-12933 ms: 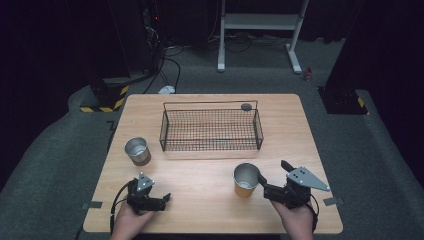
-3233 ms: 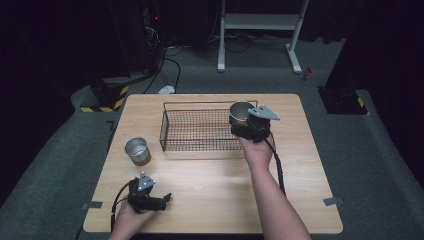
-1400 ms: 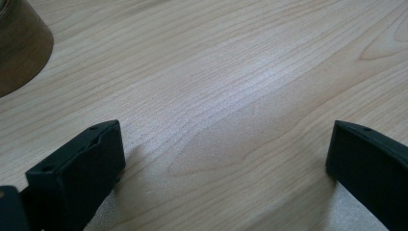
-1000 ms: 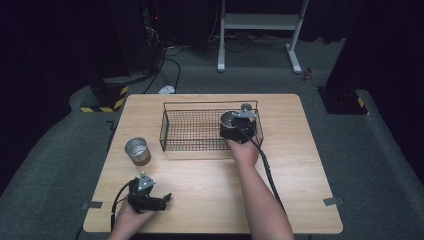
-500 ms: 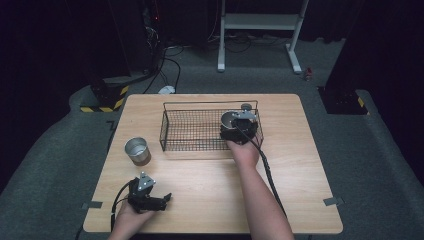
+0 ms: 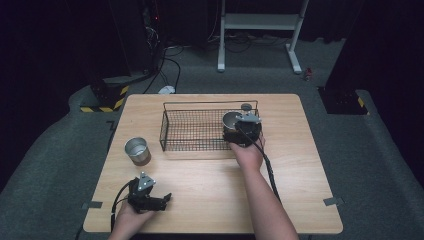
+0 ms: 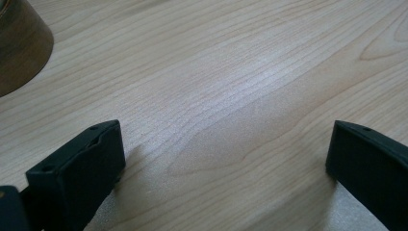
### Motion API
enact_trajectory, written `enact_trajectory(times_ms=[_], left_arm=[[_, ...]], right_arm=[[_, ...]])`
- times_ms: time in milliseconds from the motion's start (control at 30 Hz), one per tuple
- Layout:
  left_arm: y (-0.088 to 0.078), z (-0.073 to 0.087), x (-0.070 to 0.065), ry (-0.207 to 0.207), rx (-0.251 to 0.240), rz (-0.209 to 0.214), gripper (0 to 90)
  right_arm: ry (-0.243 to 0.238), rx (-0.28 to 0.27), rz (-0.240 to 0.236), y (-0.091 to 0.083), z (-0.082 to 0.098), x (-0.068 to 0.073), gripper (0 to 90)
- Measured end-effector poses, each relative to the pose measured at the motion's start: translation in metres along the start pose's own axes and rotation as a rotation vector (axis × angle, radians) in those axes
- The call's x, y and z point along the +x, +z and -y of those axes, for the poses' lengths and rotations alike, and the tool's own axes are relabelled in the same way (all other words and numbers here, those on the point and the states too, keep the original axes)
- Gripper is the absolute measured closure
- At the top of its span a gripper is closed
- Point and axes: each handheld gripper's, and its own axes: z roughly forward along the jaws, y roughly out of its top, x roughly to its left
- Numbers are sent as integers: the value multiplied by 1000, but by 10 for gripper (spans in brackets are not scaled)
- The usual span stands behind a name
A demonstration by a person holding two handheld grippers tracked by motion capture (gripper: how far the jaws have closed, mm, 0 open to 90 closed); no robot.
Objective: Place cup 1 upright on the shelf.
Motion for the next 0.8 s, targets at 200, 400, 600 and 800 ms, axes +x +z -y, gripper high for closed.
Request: enact_trajectory(times_ms=[200, 400, 600, 800], left_arm=[[0, 0, 0, 1, 1, 0, 3], [0, 0, 0, 0, 0, 0, 2], [0, 0, 0, 1, 1, 1, 2], [0, 0, 0, 0, 0, 1, 2]], right_arm=[[-22, -2, 5, -8, 4, 0, 86], [-12, -10, -10, -17, 5, 1, 87], [-3, -30, -18, -25, 8, 1, 87], [1, -40, -26, -34, 11, 0, 87]])
